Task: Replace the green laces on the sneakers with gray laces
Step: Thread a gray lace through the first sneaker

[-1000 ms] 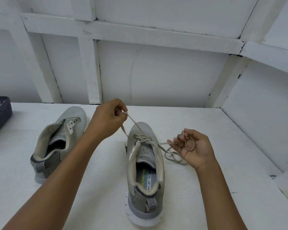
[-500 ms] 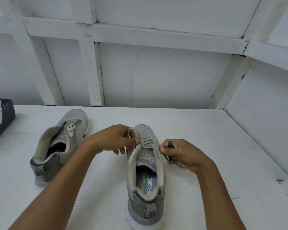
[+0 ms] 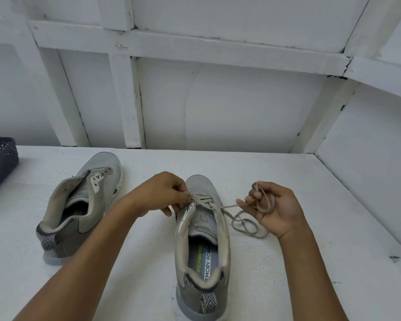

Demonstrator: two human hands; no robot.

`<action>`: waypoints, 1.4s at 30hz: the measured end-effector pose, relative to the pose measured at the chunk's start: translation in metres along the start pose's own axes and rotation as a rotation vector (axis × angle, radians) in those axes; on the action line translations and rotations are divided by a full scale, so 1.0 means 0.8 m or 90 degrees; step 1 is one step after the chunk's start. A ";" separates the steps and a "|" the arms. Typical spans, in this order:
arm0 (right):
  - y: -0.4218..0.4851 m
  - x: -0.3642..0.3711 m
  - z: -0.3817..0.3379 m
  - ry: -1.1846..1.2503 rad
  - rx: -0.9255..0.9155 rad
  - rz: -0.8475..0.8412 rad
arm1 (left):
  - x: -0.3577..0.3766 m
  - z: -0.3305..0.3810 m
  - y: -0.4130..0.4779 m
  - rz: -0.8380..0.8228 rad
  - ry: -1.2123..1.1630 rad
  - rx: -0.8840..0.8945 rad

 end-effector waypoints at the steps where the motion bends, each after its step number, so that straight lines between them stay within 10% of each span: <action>1: 0.001 -0.006 0.000 -0.014 0.006 0.007 | 0.000 0.002 0.000 0.011 -0.003 0.006; 12: -0.001 0.036 0.041 -0.605 0.167 -0.176 | -0.010 0.034 -0.007 0.078 0.091 0.105; 29: 0.004 0.022 0.010 -0.301 -0.062 -0.121 | 0.045 0.072 0.011 -0.086 0.279 0.142; 42: 0.004 0.029 0.053 -0.482 0.175 -0.161 | 0.044 0.082 0.007 -0.053 0.311 0.154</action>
Point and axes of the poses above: each hand's wrist, its own y-axis towards the middle knuckle, its own x-axis out of the palm, z = x × y, the point moved 10 cm from there along y, towards the middle knuckle, and after that the axes turned 11 degrees about -z, right-handed, at the moved point
